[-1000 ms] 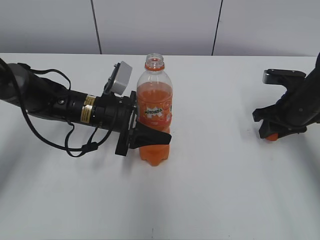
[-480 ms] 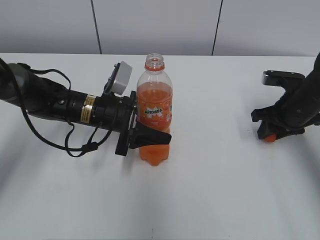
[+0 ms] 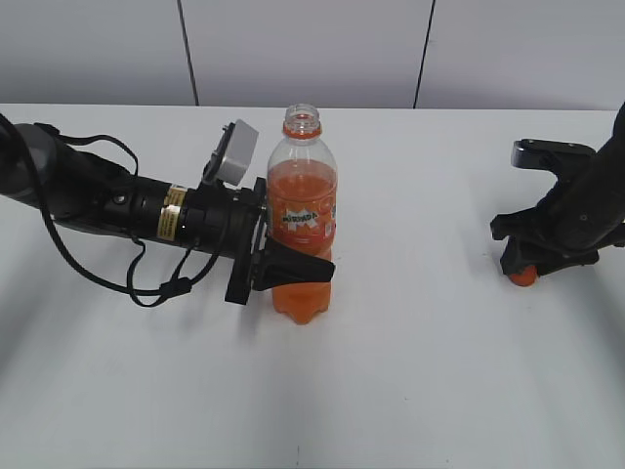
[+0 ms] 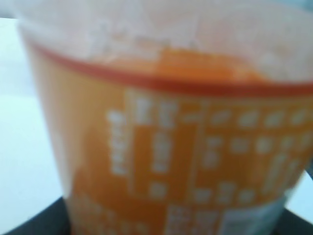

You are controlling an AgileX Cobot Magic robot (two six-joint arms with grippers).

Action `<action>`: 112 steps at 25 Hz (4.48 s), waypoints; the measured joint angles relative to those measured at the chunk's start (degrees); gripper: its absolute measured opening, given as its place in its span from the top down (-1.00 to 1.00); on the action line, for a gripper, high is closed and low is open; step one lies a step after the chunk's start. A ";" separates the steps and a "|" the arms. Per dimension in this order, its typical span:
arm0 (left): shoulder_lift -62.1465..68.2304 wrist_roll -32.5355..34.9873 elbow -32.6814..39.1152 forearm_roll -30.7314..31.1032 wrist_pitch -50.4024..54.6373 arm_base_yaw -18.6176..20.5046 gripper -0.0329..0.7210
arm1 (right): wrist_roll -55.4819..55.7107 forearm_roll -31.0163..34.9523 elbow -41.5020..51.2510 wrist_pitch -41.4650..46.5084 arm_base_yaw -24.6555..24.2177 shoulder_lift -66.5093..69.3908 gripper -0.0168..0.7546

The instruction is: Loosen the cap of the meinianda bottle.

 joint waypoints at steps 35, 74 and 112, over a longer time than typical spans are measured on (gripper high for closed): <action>-6.18 -2.33 0.00 -1.31 0.73 0.00 -0.58 | 1.24 3.56 0.02 7.30 0.00 -18.12 -0.24; -43.28 -36.47 1.00 12.07 61.32 4.60 -0.58 | 3.72 7.17 -15.98 32.46 0.00 -25.99 -0.24; -40.13 32.87 -10.33 -86.73 139.56 9.23 -0.55 | 12.28 -7.49 -11.52 39.88 0.00 -35.97 -0.24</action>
